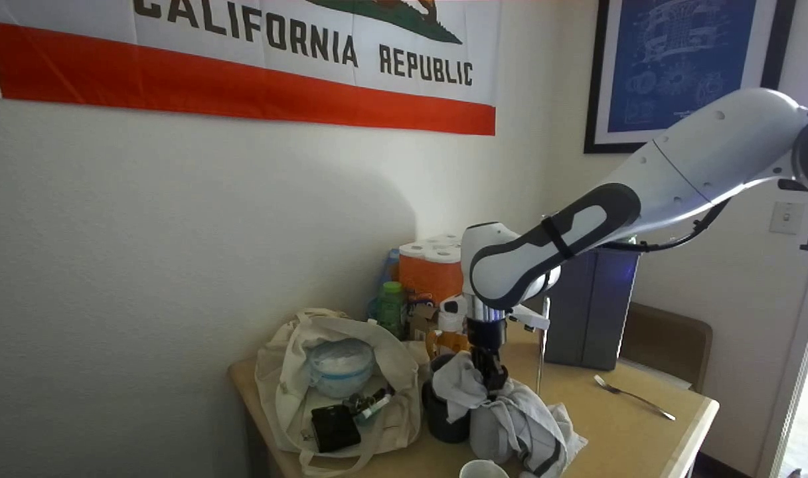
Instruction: Use the towel to wipe the inside of the light gray mug
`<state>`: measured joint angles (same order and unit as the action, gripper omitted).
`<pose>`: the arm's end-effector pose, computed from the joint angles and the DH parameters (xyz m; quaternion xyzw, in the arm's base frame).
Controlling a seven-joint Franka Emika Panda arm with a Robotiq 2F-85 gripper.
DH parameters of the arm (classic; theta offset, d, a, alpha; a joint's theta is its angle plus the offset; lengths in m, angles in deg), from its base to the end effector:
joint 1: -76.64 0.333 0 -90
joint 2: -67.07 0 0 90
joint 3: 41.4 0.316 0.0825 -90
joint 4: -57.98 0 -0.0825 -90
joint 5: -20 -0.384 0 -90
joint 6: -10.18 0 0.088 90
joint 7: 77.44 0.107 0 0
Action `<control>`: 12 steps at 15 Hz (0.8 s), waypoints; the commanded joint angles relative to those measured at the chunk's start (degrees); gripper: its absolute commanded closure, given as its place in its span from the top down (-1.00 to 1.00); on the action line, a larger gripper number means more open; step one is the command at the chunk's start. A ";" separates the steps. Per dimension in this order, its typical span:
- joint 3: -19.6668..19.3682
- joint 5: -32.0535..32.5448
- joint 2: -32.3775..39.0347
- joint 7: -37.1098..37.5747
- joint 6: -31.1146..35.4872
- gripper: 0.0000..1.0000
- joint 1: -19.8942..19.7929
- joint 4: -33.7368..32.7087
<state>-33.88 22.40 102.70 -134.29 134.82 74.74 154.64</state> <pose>0.6619 0.0552 0.2296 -0.8514 -0.5202 0.0479 0.0478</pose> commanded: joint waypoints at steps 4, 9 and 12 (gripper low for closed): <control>1.89 -4.67 -2.63 -5.53 -8.32 -0.94 -3.00 -5.61; 0.58 -5.79 -2.22 -5.25 -14.76 -0.94 -3.06 -13.37; 0.07 -6.85 -2.24 -4.25 -14.41 -0.94 -3.54 -16.74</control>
<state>-33.26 17.16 100.67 -139.04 121.83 71.62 141.30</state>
